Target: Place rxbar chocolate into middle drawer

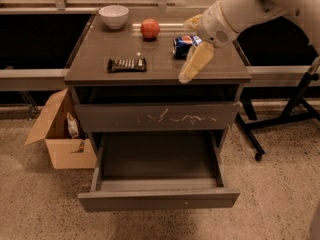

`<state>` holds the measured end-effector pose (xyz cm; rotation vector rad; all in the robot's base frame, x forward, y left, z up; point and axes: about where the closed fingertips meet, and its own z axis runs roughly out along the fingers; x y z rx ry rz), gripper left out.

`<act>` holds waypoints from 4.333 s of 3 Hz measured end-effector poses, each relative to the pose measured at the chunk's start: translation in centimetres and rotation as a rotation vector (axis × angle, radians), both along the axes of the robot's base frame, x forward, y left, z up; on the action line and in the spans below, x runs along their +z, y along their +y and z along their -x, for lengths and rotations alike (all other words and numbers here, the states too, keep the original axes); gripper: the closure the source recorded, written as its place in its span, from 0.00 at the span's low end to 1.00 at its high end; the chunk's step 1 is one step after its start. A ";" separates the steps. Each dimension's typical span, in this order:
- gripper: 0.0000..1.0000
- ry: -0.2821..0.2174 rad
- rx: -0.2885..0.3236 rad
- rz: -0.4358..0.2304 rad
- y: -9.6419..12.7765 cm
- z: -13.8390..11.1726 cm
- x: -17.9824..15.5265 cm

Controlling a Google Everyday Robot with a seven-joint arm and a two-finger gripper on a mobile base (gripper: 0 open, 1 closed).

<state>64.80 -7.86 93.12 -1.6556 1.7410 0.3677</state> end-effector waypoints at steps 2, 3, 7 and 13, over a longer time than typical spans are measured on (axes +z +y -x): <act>0.00 0.032 -0.043 -0.117 5.3 -3.6 -2.5; 0.00 0.065 -0.030 -0.171 8.6 -4.8 -3.7; 0.00 0.071 -0.046 -0.265 14.0 -9.9 -5.2; 0.38 0.196 -0.070 -0.362 17.5 -11.9 -10.3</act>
Offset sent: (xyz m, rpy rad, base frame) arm 0.0532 0.0835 -0.0388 0.2111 0.0625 -0.0762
